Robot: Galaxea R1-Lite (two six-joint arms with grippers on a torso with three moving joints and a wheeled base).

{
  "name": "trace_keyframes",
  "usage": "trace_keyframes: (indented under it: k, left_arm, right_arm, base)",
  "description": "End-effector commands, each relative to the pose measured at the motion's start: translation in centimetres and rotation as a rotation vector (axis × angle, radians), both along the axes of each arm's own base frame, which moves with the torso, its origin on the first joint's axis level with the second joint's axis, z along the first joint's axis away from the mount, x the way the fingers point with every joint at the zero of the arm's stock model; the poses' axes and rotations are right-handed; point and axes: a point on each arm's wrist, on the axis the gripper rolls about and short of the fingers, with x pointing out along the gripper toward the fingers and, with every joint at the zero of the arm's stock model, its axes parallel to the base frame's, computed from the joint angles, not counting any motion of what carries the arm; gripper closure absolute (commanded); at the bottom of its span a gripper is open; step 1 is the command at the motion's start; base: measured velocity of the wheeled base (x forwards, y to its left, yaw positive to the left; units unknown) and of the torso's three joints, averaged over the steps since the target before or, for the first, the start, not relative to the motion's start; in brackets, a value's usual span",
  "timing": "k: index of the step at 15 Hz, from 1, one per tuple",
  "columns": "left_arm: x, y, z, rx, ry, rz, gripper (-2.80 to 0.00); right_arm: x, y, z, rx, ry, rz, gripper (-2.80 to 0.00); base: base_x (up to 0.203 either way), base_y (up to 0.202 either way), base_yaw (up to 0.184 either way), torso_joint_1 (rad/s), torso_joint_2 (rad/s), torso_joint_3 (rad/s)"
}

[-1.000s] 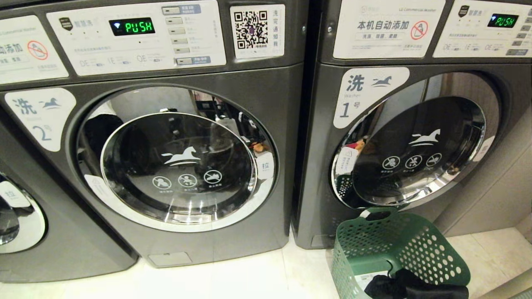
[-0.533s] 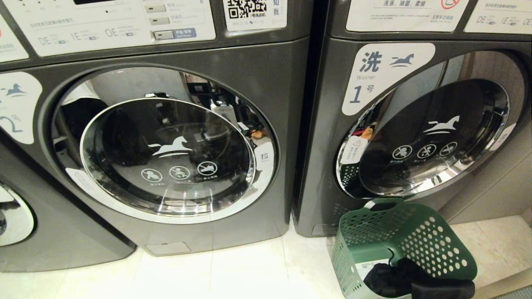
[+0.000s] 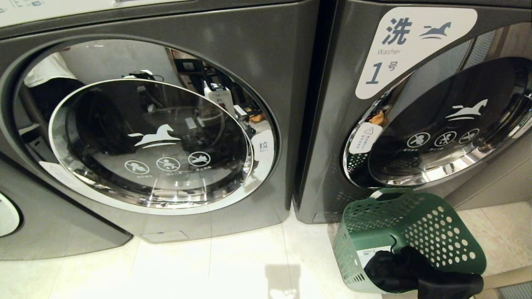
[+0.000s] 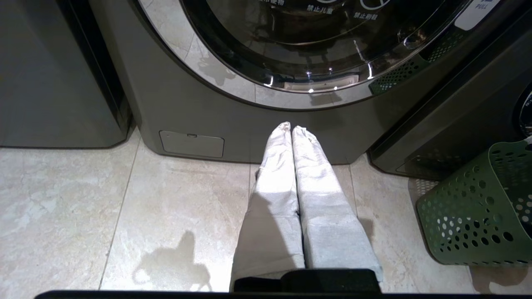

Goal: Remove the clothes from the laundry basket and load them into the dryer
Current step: Take the clothes out of the basket

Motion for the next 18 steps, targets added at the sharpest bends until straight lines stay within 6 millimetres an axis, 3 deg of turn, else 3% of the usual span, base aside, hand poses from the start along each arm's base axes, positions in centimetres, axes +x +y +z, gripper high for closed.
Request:
trace_keyframes:
  k: [1,18]
  left_arm:
    - [0.22,0.00,-0.80,-0.002,0.028,0.001,0.00]
    - [0.22,0.00,-0.82,-0.008,0.029,0.001,0.00]
  right_arm:
    - [0.03,0.00,-0.13,-0.001,0.004,0.001,0.00]
    - [0.02,0.00,-0.14,-0.001,0.006,0.001,0.00]
  base:
    - [0.000,0.000,0.000,-0.002,0.00,-0.194]
    - [0.000,0.000,0.000,0.002,0.00,-0.196]
